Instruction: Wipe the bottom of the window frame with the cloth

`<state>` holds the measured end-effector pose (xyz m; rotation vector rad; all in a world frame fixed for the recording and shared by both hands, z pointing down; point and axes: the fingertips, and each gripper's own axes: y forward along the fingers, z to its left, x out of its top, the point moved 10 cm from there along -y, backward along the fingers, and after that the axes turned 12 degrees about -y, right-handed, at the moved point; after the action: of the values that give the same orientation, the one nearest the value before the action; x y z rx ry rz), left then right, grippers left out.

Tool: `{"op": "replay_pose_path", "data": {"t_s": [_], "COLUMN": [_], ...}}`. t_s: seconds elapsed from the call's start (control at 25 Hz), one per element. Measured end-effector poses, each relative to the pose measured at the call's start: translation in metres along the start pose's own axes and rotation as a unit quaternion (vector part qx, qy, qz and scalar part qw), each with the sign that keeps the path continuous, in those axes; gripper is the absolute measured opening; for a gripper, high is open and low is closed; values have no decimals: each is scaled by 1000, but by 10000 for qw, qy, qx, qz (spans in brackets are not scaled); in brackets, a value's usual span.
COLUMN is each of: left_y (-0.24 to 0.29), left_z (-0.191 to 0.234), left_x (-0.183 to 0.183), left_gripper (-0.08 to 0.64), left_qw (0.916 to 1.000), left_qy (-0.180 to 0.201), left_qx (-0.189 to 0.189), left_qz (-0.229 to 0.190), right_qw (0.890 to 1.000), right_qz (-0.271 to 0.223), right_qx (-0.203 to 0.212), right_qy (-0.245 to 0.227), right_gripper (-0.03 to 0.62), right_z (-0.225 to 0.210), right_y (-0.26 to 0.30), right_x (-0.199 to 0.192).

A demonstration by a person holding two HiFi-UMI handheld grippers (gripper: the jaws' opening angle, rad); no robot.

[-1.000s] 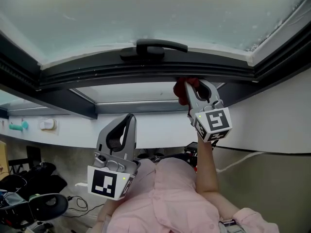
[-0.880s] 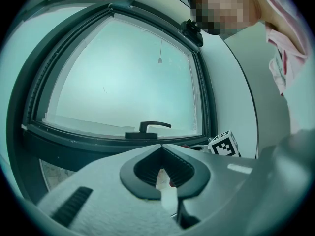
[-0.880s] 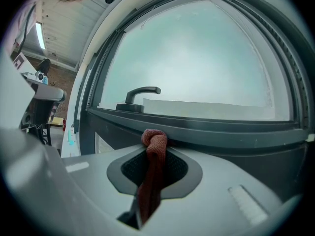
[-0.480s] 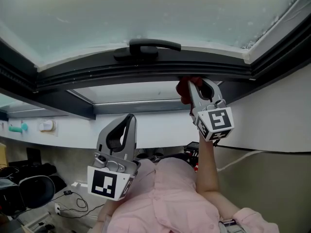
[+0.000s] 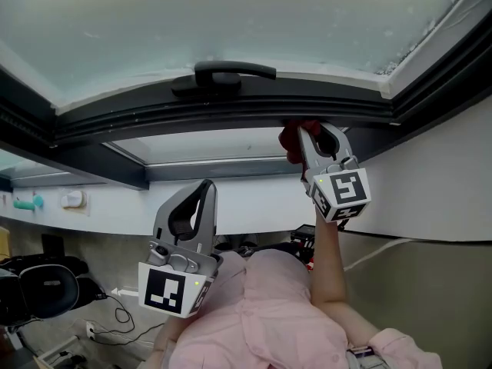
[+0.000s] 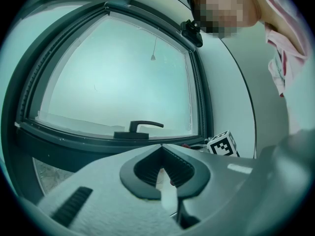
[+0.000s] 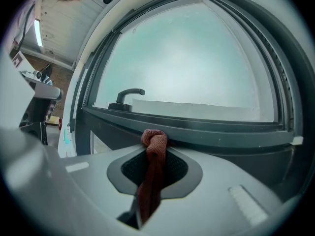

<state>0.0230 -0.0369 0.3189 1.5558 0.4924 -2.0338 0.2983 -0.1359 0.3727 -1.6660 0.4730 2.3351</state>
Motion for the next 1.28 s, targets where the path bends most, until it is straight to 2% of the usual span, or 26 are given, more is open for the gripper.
{"op": "replay_pose_path", "data": {"t_s": [0.72, 1.28], "left_y": [10, 3], "left_z": [-26, -26], "left_x": [-8, -11], "left_gripper": [0, 0], "left_qw": [10000, 9999], "left_qy": [13, -22], "left_qx": [27, 159], "left_qz": [-10, -49], "right_qw": [10000, 9999], "right_qz": [-69, -35], "right_qx": [1, -101], "right_qy": [7, -24], "right_gripper": [51, 51], "right_z": [-23, -36], "right_y": [-13, -19], "right_x": [-11, -14]}}
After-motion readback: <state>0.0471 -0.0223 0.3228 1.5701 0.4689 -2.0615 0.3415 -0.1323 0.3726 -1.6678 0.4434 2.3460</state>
